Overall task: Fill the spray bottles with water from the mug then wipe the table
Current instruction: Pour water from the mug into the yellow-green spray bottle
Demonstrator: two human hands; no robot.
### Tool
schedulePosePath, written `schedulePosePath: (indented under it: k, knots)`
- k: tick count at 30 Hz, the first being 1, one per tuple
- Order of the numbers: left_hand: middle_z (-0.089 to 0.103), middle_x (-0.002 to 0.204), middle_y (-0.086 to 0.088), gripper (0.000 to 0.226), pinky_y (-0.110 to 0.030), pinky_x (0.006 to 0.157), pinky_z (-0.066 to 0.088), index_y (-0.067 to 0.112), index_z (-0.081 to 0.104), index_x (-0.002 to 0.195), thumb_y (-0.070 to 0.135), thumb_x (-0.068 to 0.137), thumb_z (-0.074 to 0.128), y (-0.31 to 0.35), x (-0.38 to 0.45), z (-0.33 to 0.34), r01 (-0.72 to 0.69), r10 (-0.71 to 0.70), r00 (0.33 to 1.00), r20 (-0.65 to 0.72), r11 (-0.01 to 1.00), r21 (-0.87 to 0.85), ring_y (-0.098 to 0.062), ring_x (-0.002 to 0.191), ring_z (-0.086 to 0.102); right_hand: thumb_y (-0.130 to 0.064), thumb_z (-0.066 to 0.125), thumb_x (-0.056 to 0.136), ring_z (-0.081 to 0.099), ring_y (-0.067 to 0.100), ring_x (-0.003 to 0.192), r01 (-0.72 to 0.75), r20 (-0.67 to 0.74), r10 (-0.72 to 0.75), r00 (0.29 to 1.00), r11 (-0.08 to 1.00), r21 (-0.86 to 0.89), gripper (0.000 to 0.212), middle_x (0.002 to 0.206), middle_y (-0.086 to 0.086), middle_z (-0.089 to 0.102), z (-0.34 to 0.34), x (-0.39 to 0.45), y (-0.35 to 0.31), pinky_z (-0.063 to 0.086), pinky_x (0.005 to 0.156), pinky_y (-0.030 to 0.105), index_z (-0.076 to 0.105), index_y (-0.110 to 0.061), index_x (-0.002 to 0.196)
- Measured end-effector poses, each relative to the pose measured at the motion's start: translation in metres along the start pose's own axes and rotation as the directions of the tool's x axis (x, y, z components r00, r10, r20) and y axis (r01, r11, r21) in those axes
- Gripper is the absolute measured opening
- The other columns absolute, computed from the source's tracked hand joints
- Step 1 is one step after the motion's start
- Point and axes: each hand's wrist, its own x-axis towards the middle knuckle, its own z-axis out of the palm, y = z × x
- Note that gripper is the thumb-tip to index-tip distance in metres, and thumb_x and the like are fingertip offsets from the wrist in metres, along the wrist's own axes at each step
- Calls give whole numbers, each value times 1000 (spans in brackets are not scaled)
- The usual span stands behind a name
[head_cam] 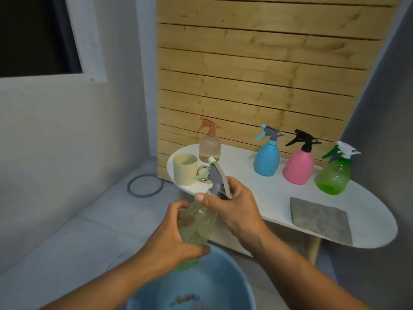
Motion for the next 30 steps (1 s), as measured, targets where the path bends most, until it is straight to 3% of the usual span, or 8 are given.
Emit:
schedulePosePath:
  k: [3,10,15,19,23,30]
  knots:
    - [56,125,21,79,-18,78,58,49,42,122,36,66,97,-2,4,-11,5,-7,997,76,999,32,0,109,62,-12,92,69,72,7,80,-19,-28,21,999,997,75,43,94,-1,77,-8,0,2,55,67,17,68,-13,104]
    - [59,127,15,72,-24,86,60,47,51,129,24,73,91,-9,3,-20,9,-23,964,266,999,53,9,105,62,2,87,73,69,10,89,-91,131,89,987,996,9,37,100,4,76,-26,-10,11,56,79,20,72,-12,104]
    - [61,131,13,82,-24,87,59,50,37,144,15,82,80,-11,2,-12,29,-26,934,357,1000,-3,2,111,65,-2,88,73,65,9,87,-117,113,126,986,990,-82,34,94,-2,71,-33,-13,15,57,83,24,73,-17,99]
    - [63,131,11,78,-28,97,57,45,39,144,32,84,86,-14,-1,5,33,-10,946,323,997,-68,1,113,65,-1,84,73,60,9,79,-120,71,128,989,988,-102,33,85,-2,65,-25,-11,20,55,79,28,71,-13,101]
    - [63,130,12,95,-32,97,59,41,46,142,52,62,97,-15,0,10,32,-9,967,256,996,-88,-4,115,65,-5,86,72,59,12,80,-125,58,135,989,981,-151,35,89,0,66,-21,-10,19,54,79,33,70,-12,102]
    - [67,124,15,84,-32,97,58,44,56,138,42,64,96,-25,-7,-5,7,0,982,191,999,-36,-5,118,62,-14,89,75,60,6,77,-95,139,134,981,961,-261,34,86,-6,67,-24,-14,-10,49,70,15,73,-15,104]
